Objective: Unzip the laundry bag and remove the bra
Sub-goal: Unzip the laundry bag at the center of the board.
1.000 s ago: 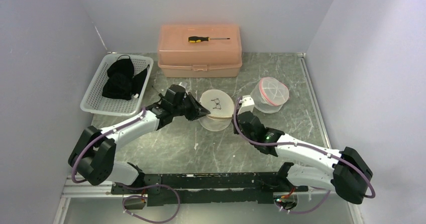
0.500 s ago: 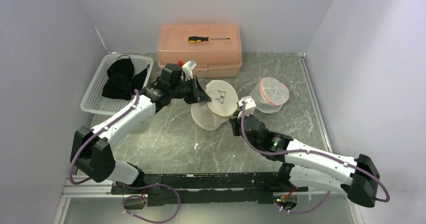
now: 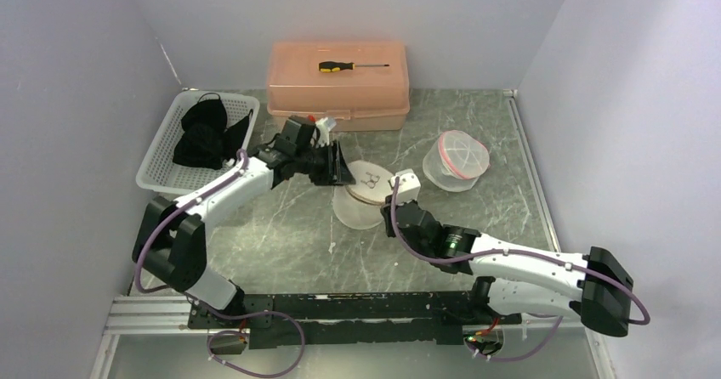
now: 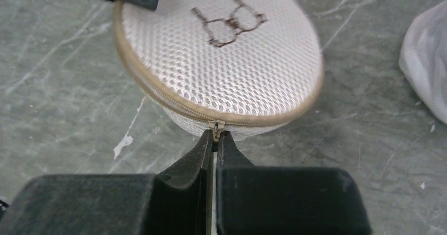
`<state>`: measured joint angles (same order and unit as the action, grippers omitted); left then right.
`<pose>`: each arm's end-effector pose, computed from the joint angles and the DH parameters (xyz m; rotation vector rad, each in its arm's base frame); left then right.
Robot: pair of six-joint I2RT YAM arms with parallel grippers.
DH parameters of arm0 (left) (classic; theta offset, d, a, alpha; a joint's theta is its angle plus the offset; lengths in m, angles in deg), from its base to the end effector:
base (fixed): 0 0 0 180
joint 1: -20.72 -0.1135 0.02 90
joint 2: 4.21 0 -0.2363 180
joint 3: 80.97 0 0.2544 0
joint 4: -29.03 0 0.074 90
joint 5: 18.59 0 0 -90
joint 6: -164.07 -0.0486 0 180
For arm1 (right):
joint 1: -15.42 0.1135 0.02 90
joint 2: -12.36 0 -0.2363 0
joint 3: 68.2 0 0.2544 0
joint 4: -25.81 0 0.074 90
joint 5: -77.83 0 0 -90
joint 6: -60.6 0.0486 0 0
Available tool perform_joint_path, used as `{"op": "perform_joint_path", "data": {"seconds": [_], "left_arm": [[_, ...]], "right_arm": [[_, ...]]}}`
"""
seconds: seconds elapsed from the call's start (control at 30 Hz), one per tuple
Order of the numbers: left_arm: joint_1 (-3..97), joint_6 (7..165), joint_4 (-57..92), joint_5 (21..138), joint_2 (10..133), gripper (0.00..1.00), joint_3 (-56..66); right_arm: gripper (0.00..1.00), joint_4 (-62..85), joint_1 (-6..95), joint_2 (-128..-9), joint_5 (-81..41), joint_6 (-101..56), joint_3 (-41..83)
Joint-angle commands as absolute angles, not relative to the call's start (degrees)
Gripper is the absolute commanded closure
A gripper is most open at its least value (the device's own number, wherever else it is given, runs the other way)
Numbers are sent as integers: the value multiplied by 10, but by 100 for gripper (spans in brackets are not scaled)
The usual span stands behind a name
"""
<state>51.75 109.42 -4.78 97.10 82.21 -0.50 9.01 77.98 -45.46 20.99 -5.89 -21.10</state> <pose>0.2880 -0.1979 0.2476 0.1674 2.4288 -1.0833 0.1369 0.2059 0.2132 -0.3209 1.9620 0.3841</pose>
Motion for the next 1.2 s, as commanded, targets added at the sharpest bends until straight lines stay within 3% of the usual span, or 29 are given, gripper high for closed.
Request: {"op": "perform_joint_path", "data": {"seconds": [0.0, 0.2, 0.4, 0.67, 0.93, 1.17], "left_arm": [[514, 1131, -40, 918, 810, 45, -45], [514, 1228, -96, 762, 630, 14, -124], [550, 1395, -43, 715, 523, 11, -196], [630, 1492, 42, 714, 648, 20, -193], [651, 1514, 71, 748, 734, 22, -158], [652, 1513, 81, 740, 756, 46, -153]], "right_arm": [[100, 144, 782, -481, 222, -26, -223], [100, 150, 781, -504, 220, -22, -216], [100, 161, 779, -524, 209, -30, -205], [100, 150, 779, -530, 199, -41, -190], [100, 141, 779, -526, 193, -48, -188], [100, 137, 778, -525, 184, -52, -189]]}}
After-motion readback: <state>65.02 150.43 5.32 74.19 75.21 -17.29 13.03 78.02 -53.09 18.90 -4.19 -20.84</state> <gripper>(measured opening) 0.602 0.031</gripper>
